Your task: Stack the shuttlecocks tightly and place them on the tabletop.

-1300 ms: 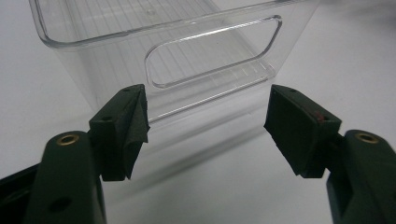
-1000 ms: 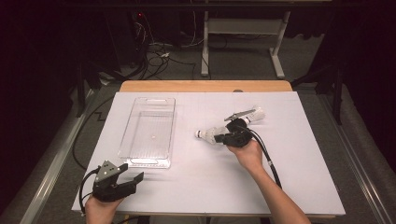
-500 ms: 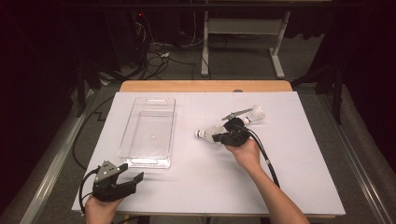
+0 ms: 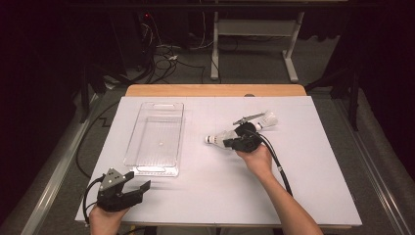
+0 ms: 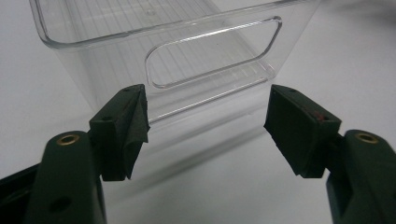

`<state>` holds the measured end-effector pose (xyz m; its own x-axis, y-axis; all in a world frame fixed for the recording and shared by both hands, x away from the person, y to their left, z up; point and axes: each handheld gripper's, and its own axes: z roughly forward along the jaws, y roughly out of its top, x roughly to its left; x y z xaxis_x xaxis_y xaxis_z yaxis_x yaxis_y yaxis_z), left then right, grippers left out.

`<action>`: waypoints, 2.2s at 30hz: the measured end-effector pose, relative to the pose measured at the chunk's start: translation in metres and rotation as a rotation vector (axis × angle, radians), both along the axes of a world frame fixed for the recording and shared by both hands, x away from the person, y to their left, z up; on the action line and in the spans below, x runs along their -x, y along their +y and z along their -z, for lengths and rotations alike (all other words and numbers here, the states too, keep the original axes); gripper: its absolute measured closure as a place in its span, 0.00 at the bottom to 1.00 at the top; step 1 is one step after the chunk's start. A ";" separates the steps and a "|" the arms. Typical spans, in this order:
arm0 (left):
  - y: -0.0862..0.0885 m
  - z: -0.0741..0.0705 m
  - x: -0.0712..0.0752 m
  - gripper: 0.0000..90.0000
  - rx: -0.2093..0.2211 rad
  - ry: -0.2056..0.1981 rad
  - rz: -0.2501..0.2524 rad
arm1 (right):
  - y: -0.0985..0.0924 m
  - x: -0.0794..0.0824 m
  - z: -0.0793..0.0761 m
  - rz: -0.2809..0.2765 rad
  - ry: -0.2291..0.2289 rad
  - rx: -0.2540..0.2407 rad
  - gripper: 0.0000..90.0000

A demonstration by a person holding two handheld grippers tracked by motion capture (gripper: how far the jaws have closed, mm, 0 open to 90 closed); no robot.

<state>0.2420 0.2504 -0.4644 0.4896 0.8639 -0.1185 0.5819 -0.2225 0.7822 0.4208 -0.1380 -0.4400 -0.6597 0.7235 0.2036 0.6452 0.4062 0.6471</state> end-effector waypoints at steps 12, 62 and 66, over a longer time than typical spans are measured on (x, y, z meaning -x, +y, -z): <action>0.000 0.000 0.000 0.34 0.001 0.000 0.000 | 0.001 -0.001 0.004 0.012 -0.001 -0.001 0.98; 0.000 0.000 0.000 0.34 0.001 0.004 0.004 | -0.001 0.001 0.008 0.024 0.009 0.024 0.83; 0.000 0.000 0.000 0.34 0.000 0.003 0.004 | -0.001 0.002 0.008 0.025 0.007 0.026 0.81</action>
